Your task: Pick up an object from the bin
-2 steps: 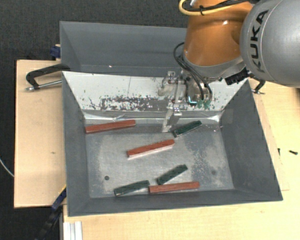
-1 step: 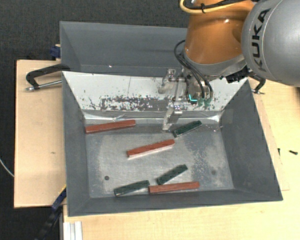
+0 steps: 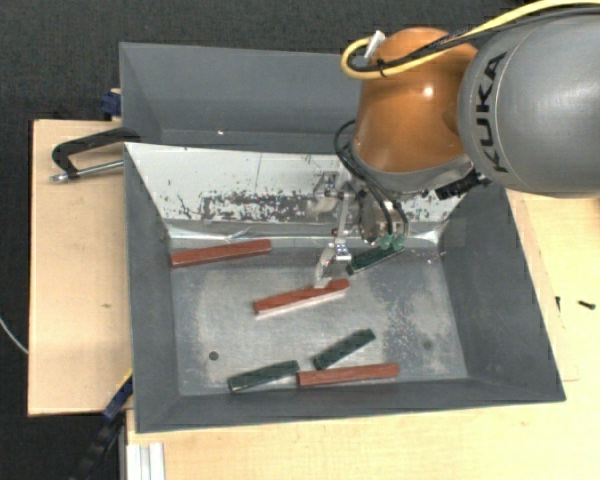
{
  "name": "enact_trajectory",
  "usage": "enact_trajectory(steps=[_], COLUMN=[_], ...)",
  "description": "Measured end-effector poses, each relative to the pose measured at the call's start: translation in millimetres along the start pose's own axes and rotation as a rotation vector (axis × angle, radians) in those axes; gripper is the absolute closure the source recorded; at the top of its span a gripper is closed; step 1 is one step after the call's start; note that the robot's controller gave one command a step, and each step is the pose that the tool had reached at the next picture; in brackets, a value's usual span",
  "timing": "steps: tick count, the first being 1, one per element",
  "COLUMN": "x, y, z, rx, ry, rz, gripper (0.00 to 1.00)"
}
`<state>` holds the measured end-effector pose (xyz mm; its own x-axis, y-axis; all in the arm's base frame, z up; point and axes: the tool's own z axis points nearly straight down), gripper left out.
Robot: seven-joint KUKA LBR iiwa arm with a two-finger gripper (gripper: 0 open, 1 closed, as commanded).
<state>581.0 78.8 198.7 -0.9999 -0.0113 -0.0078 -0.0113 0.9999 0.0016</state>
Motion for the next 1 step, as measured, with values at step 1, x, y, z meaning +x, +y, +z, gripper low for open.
enact_trajectory(steps=[1], x=[20.8], y=[-34.3], z=[59.8], rx=[0.0], ry=[0.005], rz=[-0.025], gripper=[0.0])
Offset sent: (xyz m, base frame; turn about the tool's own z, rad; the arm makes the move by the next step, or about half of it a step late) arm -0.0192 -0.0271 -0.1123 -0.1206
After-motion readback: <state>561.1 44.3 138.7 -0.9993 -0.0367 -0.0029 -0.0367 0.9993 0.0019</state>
